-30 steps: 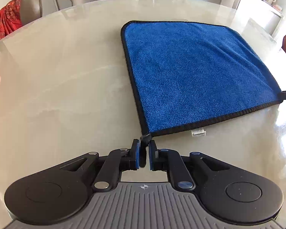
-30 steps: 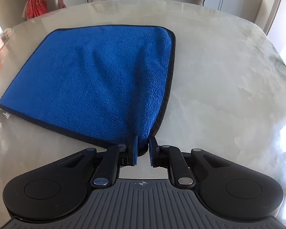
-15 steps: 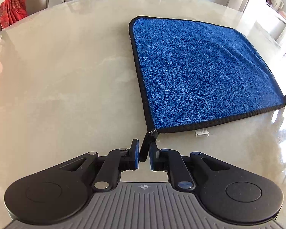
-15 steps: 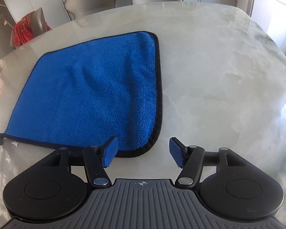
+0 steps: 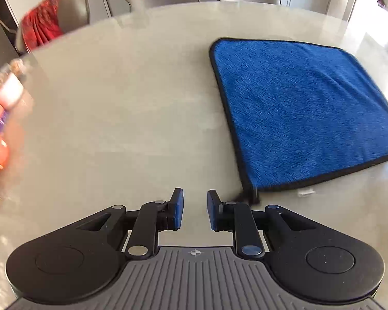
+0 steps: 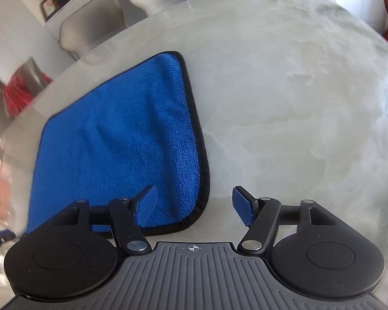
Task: Fold towel
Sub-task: 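Open the left tool while the right tool pinches the towel edge nearest it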
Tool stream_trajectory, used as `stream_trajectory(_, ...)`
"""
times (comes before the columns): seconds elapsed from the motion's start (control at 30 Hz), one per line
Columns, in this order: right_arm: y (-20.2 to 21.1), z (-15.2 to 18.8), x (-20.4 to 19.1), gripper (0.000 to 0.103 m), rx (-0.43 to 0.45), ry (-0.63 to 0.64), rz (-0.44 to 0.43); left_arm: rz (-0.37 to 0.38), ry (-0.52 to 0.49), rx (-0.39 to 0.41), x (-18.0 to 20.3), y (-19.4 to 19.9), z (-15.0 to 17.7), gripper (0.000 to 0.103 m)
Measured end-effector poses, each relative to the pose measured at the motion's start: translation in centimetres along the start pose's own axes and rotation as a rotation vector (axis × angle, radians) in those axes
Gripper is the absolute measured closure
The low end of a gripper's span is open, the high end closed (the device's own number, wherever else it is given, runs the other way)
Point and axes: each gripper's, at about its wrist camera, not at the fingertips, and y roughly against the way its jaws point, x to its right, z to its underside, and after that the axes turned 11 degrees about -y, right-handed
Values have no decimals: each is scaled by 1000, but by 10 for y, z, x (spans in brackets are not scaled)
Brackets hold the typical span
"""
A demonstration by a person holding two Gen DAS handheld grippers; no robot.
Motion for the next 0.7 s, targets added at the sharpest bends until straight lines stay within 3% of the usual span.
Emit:
stream_trajectory(0.07,-1,0,-1,17,14,18,9,42,7,33,2,2,-7,82)
stream_trajectory(0.17,-3,1,-3,17,35,44,21,80,-15,65,14,-1,-19,80)
stream_trajectory(0.27,-5,1,-5,51,55,70,34,114,-34,76,25,-10,-24,74)
stream_trajectory(0.37,-7,-1,-6,56,78,100,56,138,-46,61,35,-22,-26,74)
stream_trajectory(0.5,-11,-5,-7,73,111,139,77,158,-42,45,41,-34,-25,74)
stream_trajectory(0.7,-16,0,-20,74,146,252,135,136,-22,24,45,-39,-24,74)
